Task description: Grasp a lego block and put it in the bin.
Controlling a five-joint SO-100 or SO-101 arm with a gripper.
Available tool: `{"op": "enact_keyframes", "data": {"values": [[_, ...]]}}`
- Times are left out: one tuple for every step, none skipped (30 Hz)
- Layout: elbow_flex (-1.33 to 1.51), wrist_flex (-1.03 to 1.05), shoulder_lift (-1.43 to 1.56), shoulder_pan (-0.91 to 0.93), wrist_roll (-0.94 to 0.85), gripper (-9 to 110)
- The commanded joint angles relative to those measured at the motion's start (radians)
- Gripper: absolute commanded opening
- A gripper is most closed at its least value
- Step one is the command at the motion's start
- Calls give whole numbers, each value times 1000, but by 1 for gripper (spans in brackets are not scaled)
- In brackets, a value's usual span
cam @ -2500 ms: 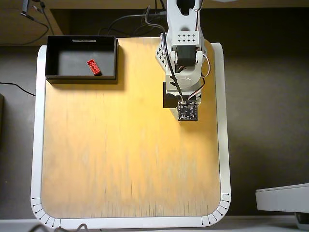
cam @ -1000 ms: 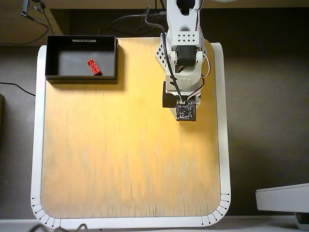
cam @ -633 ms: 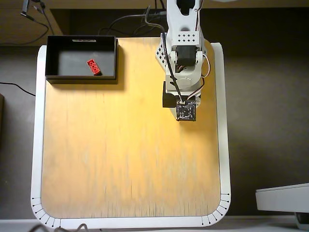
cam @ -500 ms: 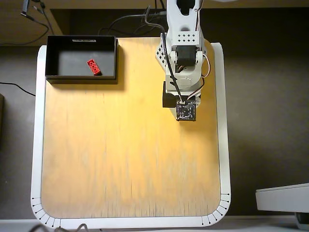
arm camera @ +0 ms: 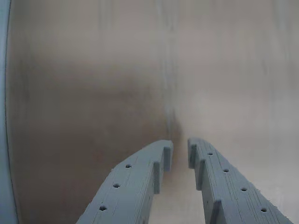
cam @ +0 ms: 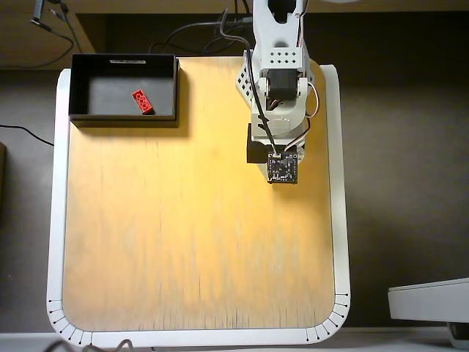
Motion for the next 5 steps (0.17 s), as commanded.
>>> {"op": "enact_keyframes", "data": {"values": [[156,6,91,-14,-6,0],[156,6,91,-14,-8,0],[156,6,91,-14,-8,0],[156,6,91,-14,-8,0],[156,6,91,-14,-8,0]]}}
